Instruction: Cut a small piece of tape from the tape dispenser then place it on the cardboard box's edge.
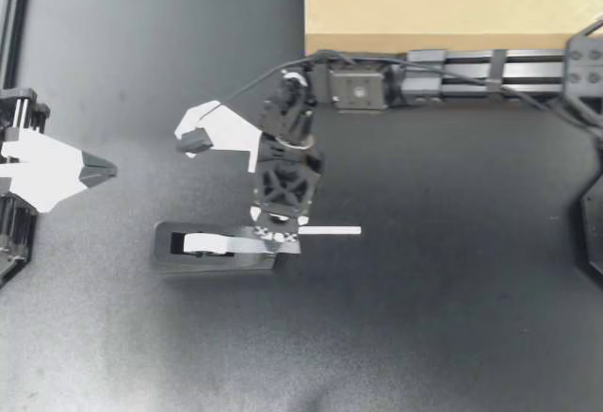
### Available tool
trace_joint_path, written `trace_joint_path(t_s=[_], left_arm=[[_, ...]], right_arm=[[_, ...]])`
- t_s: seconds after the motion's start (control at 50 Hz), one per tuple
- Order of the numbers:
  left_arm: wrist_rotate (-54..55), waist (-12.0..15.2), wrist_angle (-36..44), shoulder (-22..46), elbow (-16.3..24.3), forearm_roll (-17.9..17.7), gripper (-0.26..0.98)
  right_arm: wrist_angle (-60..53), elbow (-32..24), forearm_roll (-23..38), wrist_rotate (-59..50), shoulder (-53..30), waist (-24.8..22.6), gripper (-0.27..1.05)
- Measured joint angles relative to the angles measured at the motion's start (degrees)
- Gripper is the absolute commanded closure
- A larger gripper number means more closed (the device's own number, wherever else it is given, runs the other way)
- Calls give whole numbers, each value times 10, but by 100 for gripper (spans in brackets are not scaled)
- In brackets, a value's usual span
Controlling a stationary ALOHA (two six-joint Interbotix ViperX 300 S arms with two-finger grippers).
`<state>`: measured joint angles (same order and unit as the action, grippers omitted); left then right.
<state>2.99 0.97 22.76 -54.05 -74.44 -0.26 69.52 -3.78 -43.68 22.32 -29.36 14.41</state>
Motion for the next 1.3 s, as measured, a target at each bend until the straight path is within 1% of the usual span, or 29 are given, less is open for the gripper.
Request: trace_joint_path(t_s=[0.24, 0.68, 0.82, 0.9, 0.98, 1.02, 1.08, 1.12, 1.18, 1.22, 1.3], left_arm=[[0, 0, 0, 0, 0, 0, 84], [0, 0, 0, 4, -2, 0, 84], [0, 0, 0, 12, -3, 0, 81], [0, 0, 0, 21, -3, -1, 77], [0, 0, 0, 28, -3, -3, 69], [0, 0, 0, 33, -3, -4, 62], [1, 0, 0, 42, -3, -7, 47], [0, 0, 0, 48, -2, -11, 35], [3, 0, 0, 60, -2, -20, 24], [2, 0, 0, 71, -2, -25, 22], [3, 0, 4, 97, 3, -29, 25]], right_arm=[[-17, 47, 1, 0, 25, 5, 83], [-56, 85, -1, 2, 28, 9, 83], [-84, 101, -4, 3, 24, 9, 83], [-98, 115, 0, 3, 18, 9, 83], [-112, 128, 1, 4, 11, 8, 83], [-115, 134, 3, 4, 11, 7, 83], [-123, 142, 12, 4, 13, 6, 83], [-134, 148, 25, 3, 22, 6, 83], [-150, 155, 54, -1, 49, 5, 83], [-163, 159, 79, -4, 77, 4, 83], [-186, 170, 136, -11, 134, 4, 84]])
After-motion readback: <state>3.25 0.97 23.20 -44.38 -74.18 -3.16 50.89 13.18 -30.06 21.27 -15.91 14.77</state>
